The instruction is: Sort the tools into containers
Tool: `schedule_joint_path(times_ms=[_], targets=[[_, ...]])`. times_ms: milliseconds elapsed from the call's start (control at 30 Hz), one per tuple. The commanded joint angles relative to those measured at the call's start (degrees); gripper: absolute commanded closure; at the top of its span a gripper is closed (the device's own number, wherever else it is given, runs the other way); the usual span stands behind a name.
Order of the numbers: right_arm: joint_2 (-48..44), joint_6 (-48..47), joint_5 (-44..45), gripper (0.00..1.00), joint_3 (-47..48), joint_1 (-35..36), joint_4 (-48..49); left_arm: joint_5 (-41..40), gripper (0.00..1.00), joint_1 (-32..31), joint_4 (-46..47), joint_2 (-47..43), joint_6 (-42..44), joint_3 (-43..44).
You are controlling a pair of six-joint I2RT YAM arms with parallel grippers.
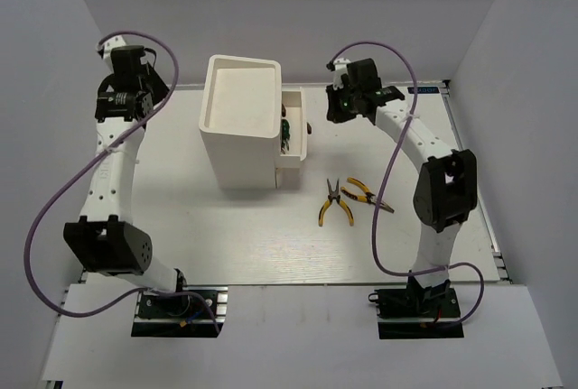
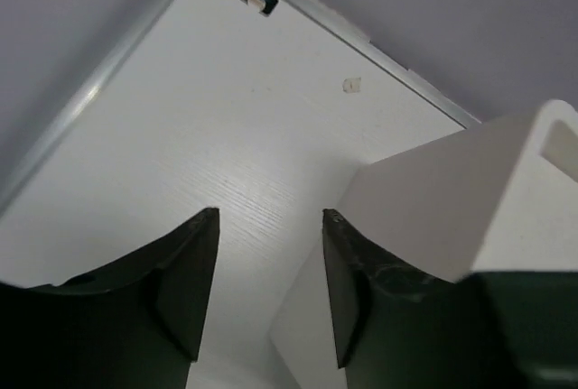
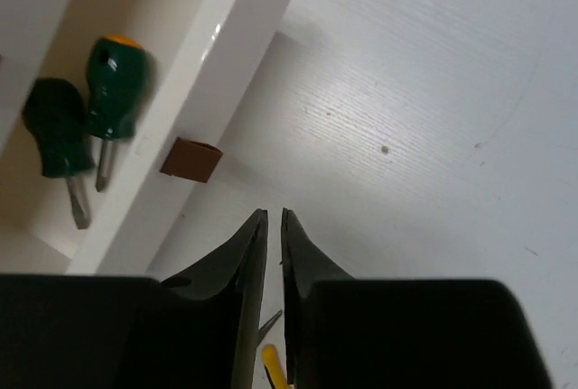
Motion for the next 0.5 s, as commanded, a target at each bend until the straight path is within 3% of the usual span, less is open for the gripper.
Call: schedule_joint_path(times_ms=[0, 133, 233, 333, 467], targets=[[5.12, -7.87, -2.51, 0.83, 1.63, 0.33, -5.13, 12.87, 0.36, 3.93, 1.38, 1.12, -0.18, -6.09], [10.67, -8.67, -4.87, 0.92, 9.6, 1.47, -9.0, 22.99, 0.26, 5.17, 8.66, 3.76, -0.81, -12.69], [14.88, -7.18, -9.17, 0.94, 14.09, 1.82, -10.85, 30.55, 0.26, 5.17, 12.8, 5.95, 1.03, -13.5], [18.84, -5.24, -20.66, 1.0, 19.9, 2.79, -11.65, 35.92, 0.27, 5.17, 13.42, 7.9, 2.27, -13.5], [20.34, -3.22, -26.59, 1.0, 22.99, 4.45, -10.16, 41.81, 0.27, 4.55, 14.13, 9.48, 4.37, -14.9]])
